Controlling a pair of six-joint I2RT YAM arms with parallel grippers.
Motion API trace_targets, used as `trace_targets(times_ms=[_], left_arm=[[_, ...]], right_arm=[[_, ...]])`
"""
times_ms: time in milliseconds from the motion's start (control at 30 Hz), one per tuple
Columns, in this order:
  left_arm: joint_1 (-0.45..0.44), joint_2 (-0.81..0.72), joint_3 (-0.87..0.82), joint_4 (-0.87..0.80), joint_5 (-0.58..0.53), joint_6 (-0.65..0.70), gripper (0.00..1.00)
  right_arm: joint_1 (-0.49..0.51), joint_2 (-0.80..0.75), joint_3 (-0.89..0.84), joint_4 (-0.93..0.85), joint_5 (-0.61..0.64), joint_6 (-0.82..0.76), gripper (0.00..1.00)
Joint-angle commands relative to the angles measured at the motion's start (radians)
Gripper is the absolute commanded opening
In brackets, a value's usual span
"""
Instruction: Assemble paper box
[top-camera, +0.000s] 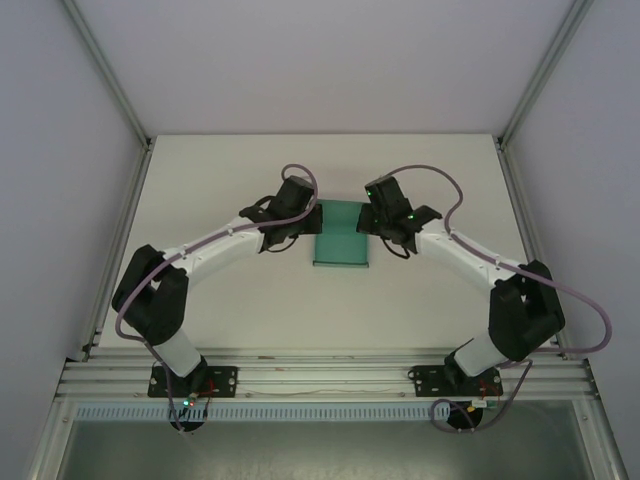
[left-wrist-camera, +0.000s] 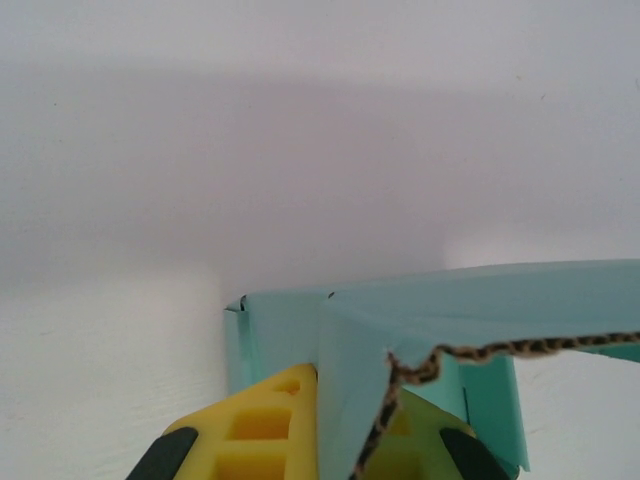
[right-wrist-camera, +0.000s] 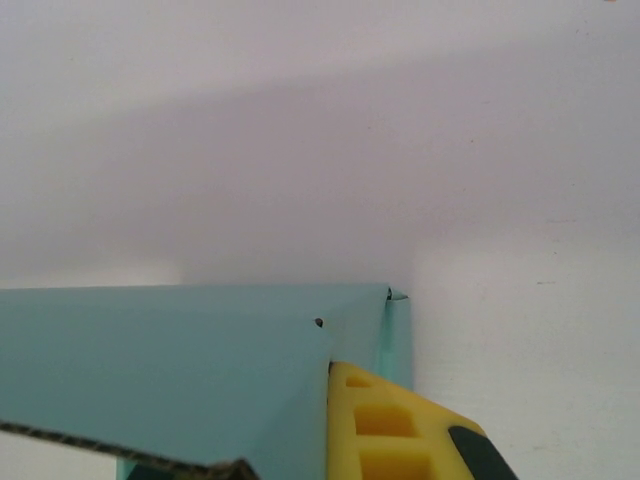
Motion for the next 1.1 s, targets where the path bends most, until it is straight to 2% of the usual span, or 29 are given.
trace_targets(times_ms=[0,233,467,567,767,867,1067], left_arm=[[-0.027,0.041,-0.011,0.086,0.031,-0.069,0.0],[-0.059,0.023,-0.103,0.141,0.009,-0.032,0.0],[-0.089,-0.005,-0.232,0.235,0.017,-0.057,0.0],[-0.109,-0.004,-0.251,0.259,-0.001,-0.07,0.0],[-0.12,0.023,-0.225,0.291,0.044,-0.13,0.0],[-0.125,0.03,-0.208,0.285,0.051,-0.116,0.0],[-0.128,-0.021,-0.271,0.24,-0.023,-0.059,0.0]], right_arm=[[0.02,0.014,-0.034,0.139,0.0,0.059,0.0],[0.043,0.022,-0.114,0.191,0.012,-0.049,0.0],[0.062,-0.028,-0.246,0.288,0.03,-0.034,0.0],[0.104,-0.04,-0.282,0.337,0.071,-0.056,0.0],[0.128,-0.03,-0.205,0.23,0.121,0.113,0.0],[0.149,-0.034,-0.184,0.228,0.146,0.092,0.0],[0.153,-0.048,-0.252,0.273,0.167,0.033,0.0]])
